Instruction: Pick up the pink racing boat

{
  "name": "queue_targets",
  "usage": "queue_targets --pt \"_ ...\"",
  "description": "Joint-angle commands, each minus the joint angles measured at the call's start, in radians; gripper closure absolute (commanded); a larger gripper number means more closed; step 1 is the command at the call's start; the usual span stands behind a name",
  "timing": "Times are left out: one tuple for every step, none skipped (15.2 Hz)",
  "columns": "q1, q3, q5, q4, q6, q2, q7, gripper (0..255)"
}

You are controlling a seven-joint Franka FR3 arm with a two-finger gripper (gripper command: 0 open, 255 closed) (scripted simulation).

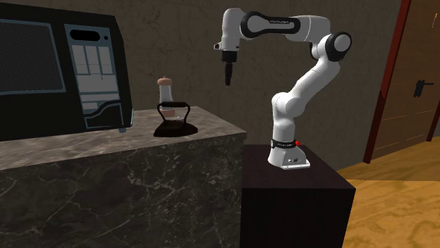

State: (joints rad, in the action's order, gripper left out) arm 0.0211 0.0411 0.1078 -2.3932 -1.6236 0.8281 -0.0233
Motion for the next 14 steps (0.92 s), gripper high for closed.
queue_targets --pt "0.000 0.000 0.000 0.000 0.000 0.000 0.000 0" --pt "-0.004 -0.026 -0.024 -0.002 -0.002 -0.011 0.059 0" --pt "-0.009 -0.052 -0.049 -0.001 -0.005 -0.024 0.117 0" --pt "-0.013 -0.078 -0.074 0.001 -0.010 -0.040 0.175 0" --pt "-0.018 -0.104 -0.098 0.005 -0.015 -0.057 0.232 0" --pt "-0.022 -0.128 -0.121 0.011 -0.021 -0.077 0.290 0" --pt "-0.028 -0.153 -0.145 0.018 -0.028 -0.098 0.346 0" --pt "-0.033 -0.177 -0.167 0.028 -0.036 -0.122 0.403 0" --pt "-0.038 -0.200 -0.188 0.039 -0.045 -0.147 0.459 0" --pt "-0.044 -0.223 -0.208 0.052 -0.054 -0.173 0.515 0" --pt "-0.050 -0.245 -0.227 0.066 -0.064 -0.201 0.570 0" --pt "-0.057 -0.267 -0.245 0.082 -0.074 -0.231 0.625 0" --pt "-0.064 -0.288 -0.261 0.100 -0.085 -0.262 0.680 0" --pt "-0.071 -0.308 -0.276 0.119 -0.097 -0.294 0.735 0"
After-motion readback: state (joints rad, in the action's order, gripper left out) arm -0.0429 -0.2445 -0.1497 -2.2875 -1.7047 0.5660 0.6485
